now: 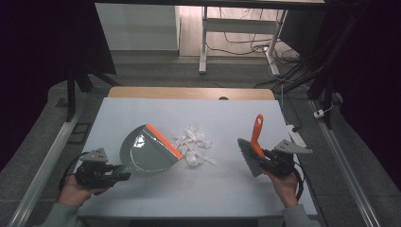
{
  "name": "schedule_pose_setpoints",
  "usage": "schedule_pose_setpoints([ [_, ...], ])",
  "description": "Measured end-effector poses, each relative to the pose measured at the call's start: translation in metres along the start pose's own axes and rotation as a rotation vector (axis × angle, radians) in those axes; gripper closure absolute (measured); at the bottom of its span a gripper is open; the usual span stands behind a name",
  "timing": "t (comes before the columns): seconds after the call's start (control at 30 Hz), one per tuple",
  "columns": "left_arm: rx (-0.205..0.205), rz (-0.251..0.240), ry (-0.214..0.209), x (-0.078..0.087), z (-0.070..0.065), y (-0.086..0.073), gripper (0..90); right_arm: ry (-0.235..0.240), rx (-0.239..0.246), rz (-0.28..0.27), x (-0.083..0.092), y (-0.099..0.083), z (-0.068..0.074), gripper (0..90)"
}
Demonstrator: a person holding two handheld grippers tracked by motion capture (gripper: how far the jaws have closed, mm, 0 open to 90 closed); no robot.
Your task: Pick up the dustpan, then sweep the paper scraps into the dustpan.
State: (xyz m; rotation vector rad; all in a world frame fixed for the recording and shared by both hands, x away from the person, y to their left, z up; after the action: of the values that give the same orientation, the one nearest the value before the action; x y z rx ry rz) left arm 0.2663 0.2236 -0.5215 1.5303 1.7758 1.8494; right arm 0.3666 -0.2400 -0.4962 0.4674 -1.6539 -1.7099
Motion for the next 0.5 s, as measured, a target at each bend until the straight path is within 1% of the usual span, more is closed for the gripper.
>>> schedule_pose_setpoints([
  [0.1, -0.01, 0.011, -0.012, 0.0, -0.002, -0.002, 61.8, 0.006, 0.002, -0.004, 0.0, 0.001, 0.002, 70.1],
  [0.13, -0.024, 0.033, -0.027, -0.002, -0.005, -0.007, 61.8, 0.007, 0.002, -0.003, -0.001, 0.001, 0.002, 70.1],
  [0.17, -0.03, 0.041, -0.029, -0.002, -0.005, -0.008, 61.8, 0.006, 0.002, 0.0, -0.001, 0.0, 0.002, 70.1],
  [0.23, -0.029, 0.061, -0.028, -0.004, -0.004, -0.012, 61.8, 0.008, 0.003, 0.004, -0.002, -0.001, 0.002, 70.1],
  [0.3, -0.025, 0.063, -0.025, -0.005, -0.004, -0.013, 61.8, 0.009, 0.001, 0.006, -0.002, -0.002, 0.002, 70.1],
  [0.33, -0.023, 0.067, -0.03, -0.005, -0.005, -0.014, 61.8, 0.011, -0.001, 0.007, -0.003, -0.001, 0.002, 70.1],
  [0.37, -0.028, 0.072, -0.031, -0.005, -0.005, -0.015, 61.8, 0.012, -0.001, 0.005, -0.003, -0.001, 0.003, 70.1],
  [0.5, -0.019, 0.074, -0.022, -0.003, -0.004, -0.017, 61.8, 0.017, 0.002, 0.004, -0.005, 0.0, 0.005, 70.1],
])
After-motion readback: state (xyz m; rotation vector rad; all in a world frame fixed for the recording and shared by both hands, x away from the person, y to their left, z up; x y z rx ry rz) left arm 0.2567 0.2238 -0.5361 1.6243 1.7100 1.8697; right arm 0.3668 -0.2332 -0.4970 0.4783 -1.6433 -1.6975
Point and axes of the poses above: each handheld gripper's, and its own axes: x roughly backward along the jaws, y roughly out of its top, z roughly to its left, the point moved 7 cm from there along -x, roughly forward along the jaws, and after that the axes turned 12 degrees about -z, right-handed, at the moved point
